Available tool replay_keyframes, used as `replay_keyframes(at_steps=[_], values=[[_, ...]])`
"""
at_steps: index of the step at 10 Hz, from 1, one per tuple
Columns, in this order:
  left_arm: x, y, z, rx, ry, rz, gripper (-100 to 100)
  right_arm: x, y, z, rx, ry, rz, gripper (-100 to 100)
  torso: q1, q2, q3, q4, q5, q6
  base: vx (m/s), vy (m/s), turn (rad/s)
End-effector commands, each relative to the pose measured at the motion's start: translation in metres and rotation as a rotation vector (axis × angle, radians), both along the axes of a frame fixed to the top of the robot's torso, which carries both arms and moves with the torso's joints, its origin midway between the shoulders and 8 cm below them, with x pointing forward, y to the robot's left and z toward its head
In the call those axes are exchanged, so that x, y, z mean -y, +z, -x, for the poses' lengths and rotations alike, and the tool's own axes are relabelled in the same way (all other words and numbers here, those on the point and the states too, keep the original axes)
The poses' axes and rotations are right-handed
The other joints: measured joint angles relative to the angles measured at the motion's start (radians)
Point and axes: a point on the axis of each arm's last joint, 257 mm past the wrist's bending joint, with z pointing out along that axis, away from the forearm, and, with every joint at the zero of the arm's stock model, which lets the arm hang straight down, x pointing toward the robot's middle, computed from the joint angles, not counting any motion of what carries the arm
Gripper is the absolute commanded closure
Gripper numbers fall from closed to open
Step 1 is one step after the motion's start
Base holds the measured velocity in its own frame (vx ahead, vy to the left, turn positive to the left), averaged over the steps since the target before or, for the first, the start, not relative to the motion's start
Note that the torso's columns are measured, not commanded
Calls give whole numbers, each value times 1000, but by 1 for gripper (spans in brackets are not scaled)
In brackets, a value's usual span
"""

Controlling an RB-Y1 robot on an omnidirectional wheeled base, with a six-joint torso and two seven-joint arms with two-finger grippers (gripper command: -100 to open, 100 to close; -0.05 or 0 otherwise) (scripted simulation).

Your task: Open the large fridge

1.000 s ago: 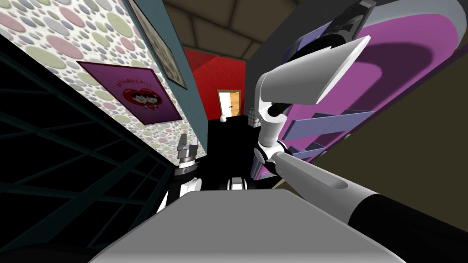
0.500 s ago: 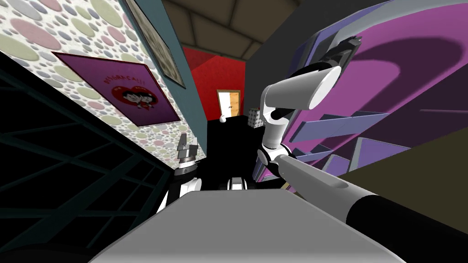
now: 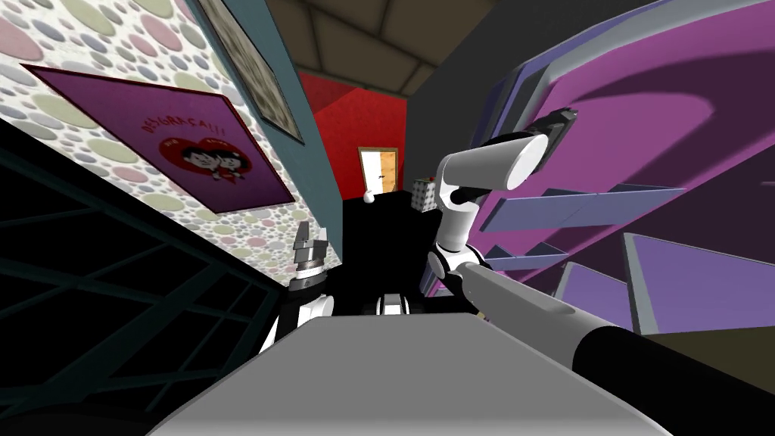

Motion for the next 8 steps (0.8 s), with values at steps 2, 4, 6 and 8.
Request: replay_keyframes(at_steps=[2, 4, 6, 8], values=[[0, 0, 0, 0, 0, 0, 0, 31, -38, 3, -13, -58, -75, -100, 0, -1, -1, 0, 0, 0, 137, 106, -36], [0, 0, 0, 0, 0, 0, 0, 44, -59, 5, -17, -80, -120, -100, 1, -2, -1, -1, 0, 0, 140, 117, -25], [0, 0, 0, 0, 0, 0, 0, 51, -88, 8, -32, -100, -198, -100, -1, 0, 0, 0, 0, 0, 117, 87, -25], [0, 0, 0, 0, 0, 0, 0, 52, -103, 9, -45, -106, -245, -100, -2, 2, 2, 1, -1, 0, 57, 46, -5]])
